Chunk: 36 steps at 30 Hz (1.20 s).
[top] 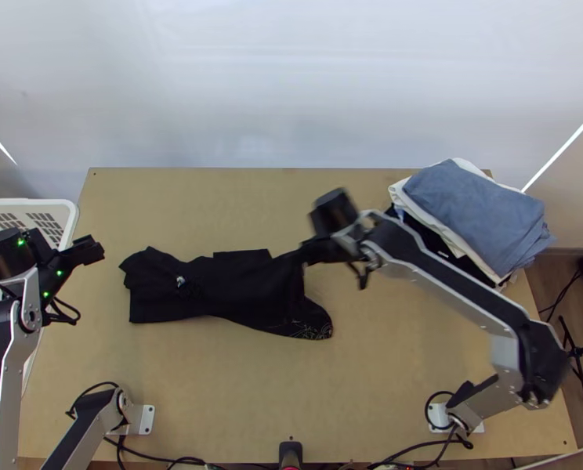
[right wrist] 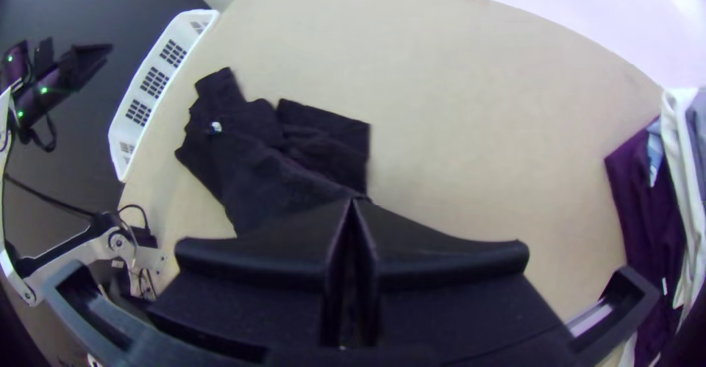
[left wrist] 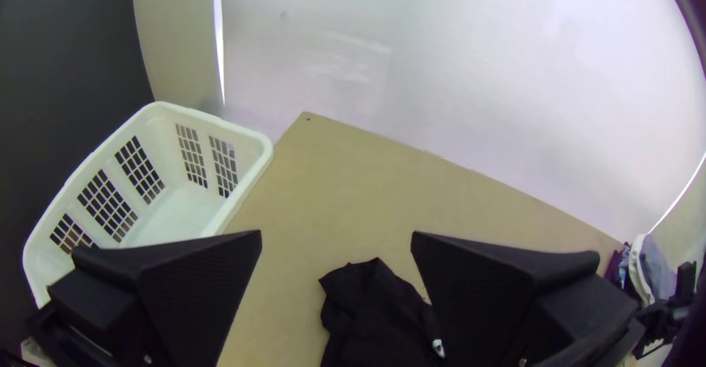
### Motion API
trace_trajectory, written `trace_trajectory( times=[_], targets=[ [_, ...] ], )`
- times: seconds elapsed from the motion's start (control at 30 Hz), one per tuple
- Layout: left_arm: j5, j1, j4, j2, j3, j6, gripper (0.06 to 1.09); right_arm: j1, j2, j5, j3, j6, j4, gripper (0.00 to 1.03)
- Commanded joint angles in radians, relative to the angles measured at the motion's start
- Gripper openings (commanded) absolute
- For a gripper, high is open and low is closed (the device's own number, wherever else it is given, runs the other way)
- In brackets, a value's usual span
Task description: Fold the t-shirt
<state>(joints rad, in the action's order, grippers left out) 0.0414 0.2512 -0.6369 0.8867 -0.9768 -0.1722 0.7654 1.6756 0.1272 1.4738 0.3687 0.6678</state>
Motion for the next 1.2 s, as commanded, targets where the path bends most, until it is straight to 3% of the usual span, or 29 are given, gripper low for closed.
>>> trace_trajectory(
  times=[0.0,0.13,0.33,0.37,0.47,0.5,0.57,0.63,0.73,0.8,0.87,0.93,1.03,1.17],
  targets=[
    [0.0,-0.03,0.013,0.021,-0.016,-0.006,1.04,-0.193,-0.096,0.0,-0.171,-0.02,-0.002,0.03],
    [0.002,-0.033,0.013,0.034,-0.025,-0.003,1.04,-0.21,-0.129,0.002,-0.248,-0.02,-0.016,0.03],
    [0.0,-0.038,0.017,0.052,-0.025,-0.003,1.04,-0.107,-0.16,-0.001,-0.31,-0.037,-0.027,0.03],
    [0.0,-0.038,0.02,0.054,-0.026,-0.003,1.04,-0.101,-0.154,-0.009,-0.316,-0.042,-0.04,0.13],
    [0.002,-0.038,0.02,0.058,-0.037,-0.003,1.04,-0.095,-0.146,-0.103,-0.306,-0.043,-0.048,0.85],
    [0.002,-0.036,0.02,0.058,-0.039,-0.003,1.04,-0.097,-0.145,-0.127,-0.288,-0.048,-0.051,1.0],
    [0.002,-0.032,0.02,0.06,-0.039,0.0,1.05,-0.106,-0.146,-0.216,-0.237,-0.074,-0.062,1.0],
    [0.003,-0.029,0.019,0.063,-0.037,0.01,1.04,-0.106,-0.148,-0.322,-0.182,-0.16,-0.102,1.0],
    [0.003,-0.026,0.019,0.072,-0.042,0.02,1.04,-0.103,-0.128,-0.322,-0.106,-0.258,-0.189,0.99],
    [0.003,-0.023,0.019,0.081,-0.049,0.022,1.04,-0.124,-0.033,-0.244,-0.021,-0.284,-0.178,0.93],
    [0.003,-0.021,0.019,0.09,-0.054,0.022,1.04,-0.167,0.099,-0.087,0.118,-0.229,-0.077,0.91],
    [0.002,-0.023,0.013,0.103,-0.06,0.022,1.04,-0.204,0.223,0.147,0.264,-0.149,0.056,0.91],
    [0.002,-0.023,-0.015,0.115,-0.079,0.023,1.05,-0.209,0.331,0.345,0.376,-0.14,0.2,0.91],
    [0.003,-0.021,-0.061,0.136,-0.137,0.031,1.04,-0.19,0.345,0.41,0.352,-0.165,0.204,0.91]
  ],
)
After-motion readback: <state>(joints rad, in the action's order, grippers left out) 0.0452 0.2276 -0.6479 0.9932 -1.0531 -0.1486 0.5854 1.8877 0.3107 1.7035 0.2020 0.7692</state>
